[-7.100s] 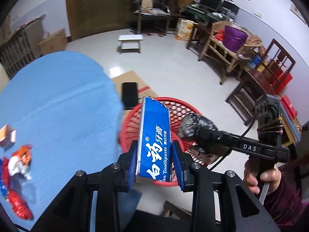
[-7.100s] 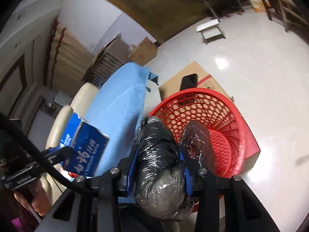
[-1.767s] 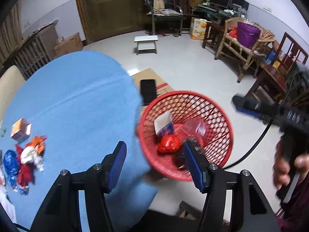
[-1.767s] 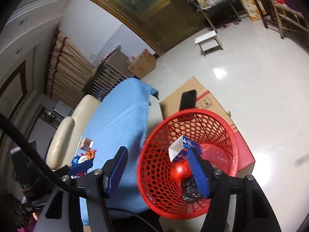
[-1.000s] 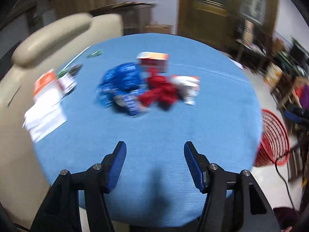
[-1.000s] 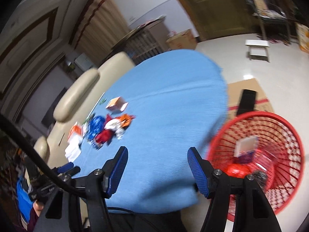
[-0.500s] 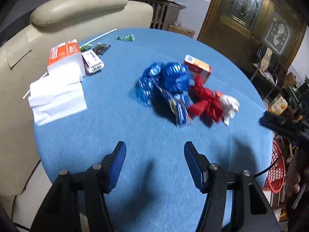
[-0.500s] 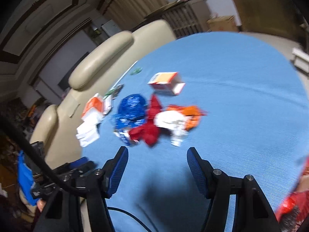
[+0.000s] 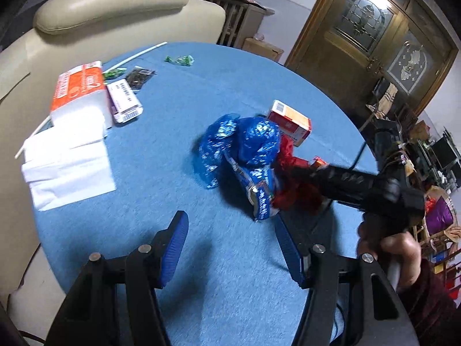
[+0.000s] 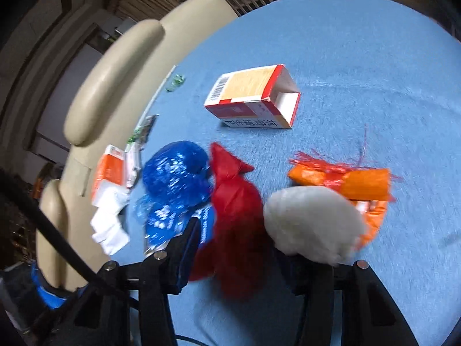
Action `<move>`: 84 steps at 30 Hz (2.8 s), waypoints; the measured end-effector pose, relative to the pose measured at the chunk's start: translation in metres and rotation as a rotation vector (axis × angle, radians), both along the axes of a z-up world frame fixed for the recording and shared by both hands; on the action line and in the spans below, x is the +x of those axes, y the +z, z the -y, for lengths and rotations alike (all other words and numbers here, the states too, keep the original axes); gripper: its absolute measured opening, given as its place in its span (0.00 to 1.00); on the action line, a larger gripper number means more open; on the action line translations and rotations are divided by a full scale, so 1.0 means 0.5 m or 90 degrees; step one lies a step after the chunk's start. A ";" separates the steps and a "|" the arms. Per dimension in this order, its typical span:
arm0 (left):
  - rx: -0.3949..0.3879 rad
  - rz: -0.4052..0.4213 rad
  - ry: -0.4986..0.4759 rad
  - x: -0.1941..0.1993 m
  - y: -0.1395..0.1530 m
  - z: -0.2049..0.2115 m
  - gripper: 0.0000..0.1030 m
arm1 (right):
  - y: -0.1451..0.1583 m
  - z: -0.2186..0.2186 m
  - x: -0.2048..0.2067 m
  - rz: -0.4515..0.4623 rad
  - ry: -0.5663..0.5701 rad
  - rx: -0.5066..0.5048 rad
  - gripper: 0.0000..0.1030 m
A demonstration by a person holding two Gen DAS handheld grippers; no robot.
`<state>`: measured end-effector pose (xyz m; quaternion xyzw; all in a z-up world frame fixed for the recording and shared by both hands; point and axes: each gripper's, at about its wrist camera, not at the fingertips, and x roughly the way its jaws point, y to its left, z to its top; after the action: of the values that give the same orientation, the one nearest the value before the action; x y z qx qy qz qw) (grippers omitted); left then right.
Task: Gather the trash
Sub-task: 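Grasp the red cloth with the right gripper while the left gripper grasps the blue torn packet, then lift the red cloth and blue packet with both grippers toward the basket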
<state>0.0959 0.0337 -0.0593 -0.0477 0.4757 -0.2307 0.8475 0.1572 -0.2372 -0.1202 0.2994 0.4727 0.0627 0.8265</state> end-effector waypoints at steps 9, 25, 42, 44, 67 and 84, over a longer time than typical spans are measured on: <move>-0.040 -0.059 -0.020 0.075 -0.041 0.070 0.61 | -0.002 0.028 -0.086 0.030 0.063 0.034 0.33; -0.063 -0.134 0.032 0.082 -0.108 0.108 0.29 | 0.002 0.139 -0.293 0.052 0.026 0.065 0.33; 0.086 0.136 -0.022 -0.176 0.118 0.150 0.28 | 0.126 0.129 -0.421 0.164 0.009 0.007 0.33; 0.100 0.177 -0.032 -0.207 0.144 0.161 0.28 | 0.143 0.134 -0.446 0.183 0.001 0.004 0.33; 0.166 0.384 -0.073 -0.466 0.282 0.239 0.28 | 0.265 0.177 -0.687 0.343 -0.061 0.013 0.33; 0.161 0.421 -0.072 -0.579 0.335 0.213 0.25 | 0.291 0.222 -0.831 0.432 -0.124 0.032 0.33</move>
<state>-0.1934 -0.0729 0.1079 0.1614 0.2024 -0.2192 0.9407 -0.2582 -0.3484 0.0253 0.3256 0.1385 0.0916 0.9308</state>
